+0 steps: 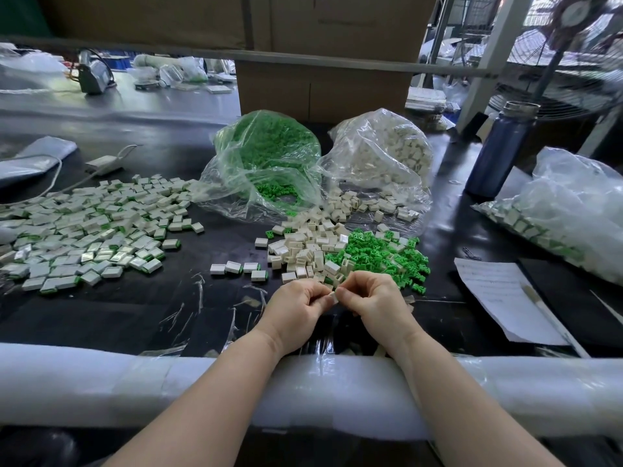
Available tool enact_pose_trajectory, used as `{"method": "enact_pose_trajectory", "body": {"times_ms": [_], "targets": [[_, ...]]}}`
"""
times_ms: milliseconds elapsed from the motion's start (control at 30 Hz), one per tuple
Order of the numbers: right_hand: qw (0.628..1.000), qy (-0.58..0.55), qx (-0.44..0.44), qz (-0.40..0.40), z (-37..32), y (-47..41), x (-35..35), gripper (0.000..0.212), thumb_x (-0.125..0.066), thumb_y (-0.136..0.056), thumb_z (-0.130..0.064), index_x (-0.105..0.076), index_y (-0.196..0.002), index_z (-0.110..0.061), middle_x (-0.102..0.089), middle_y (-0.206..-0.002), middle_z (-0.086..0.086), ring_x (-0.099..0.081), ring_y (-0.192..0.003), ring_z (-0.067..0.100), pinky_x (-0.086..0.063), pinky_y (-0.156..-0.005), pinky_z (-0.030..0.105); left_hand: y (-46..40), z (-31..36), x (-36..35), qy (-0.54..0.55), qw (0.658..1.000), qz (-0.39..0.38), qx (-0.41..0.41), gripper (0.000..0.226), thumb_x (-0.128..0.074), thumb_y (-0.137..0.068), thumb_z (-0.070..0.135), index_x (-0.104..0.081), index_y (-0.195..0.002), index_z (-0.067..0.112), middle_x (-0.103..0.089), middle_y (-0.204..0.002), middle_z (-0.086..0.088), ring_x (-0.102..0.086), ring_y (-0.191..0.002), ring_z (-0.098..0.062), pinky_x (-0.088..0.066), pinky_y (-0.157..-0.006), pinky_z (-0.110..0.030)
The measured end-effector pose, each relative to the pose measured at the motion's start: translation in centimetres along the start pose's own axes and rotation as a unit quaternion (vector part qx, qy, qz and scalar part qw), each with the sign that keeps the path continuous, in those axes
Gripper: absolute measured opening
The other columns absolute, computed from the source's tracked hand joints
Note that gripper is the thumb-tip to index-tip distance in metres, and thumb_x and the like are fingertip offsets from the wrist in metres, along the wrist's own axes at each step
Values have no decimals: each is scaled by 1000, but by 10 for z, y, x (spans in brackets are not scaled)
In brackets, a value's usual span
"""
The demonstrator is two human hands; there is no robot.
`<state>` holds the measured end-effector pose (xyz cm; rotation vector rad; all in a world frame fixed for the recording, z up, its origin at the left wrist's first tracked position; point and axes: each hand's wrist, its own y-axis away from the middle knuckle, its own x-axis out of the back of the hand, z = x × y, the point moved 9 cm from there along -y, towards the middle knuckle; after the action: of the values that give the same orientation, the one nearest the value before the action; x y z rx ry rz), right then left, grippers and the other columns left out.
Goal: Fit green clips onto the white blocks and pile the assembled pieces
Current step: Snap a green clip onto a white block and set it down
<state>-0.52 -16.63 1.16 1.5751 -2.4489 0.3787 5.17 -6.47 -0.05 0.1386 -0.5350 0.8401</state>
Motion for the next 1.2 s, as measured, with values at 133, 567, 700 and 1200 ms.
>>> {"method": "enact_pose_trajectory", "body": {"times_ms": [133,567,700,1200], "targets": [[1000,8,2,-14,-1,1,-1,24,-65,-83,-2,-61,-62,-14,-54,-54,-6,-48,-50,1,-42,-55,17,0,1,0,-26,1000,1,-6,14,-60,-89,15,-72,-95,10,-69,-93,-4,-63,-90,-18,-48,-88,-35],[995,-100,14,12,0,-1,3,11,-72,-75,0,-64,-69,-4,-61,-59,2,-54,-51,4,-45,-52,16,1,4,10,52,997,49,-14,12,-66,-84,17,-68,-88,29,-68,-81,-2,-63,-76,-16,-54,-79,-31],[993,-115,15,2,0,-1,2,11,-69,-79,-3,-64,-70,-5,-60,-55,-5,-51,-49,1,-42,-49,14,3,7,11,66,996,51,-6,22,-63,-84,11,-64,-79,33,-68,-81,-13,-62,-75,-27,-54,-77,-40],[992,-64,15,-106,-4,0,-18,19,-52,-92,-18,-66,-78,-16,-59,-68,1,-52,-60,5,-42,-58,17,4,19,6,102,994,1,-44,18,-63,-85,7,-64,-85,24,-43,-108,-5,-45,-72,-17,-45,-70,-10]]}}
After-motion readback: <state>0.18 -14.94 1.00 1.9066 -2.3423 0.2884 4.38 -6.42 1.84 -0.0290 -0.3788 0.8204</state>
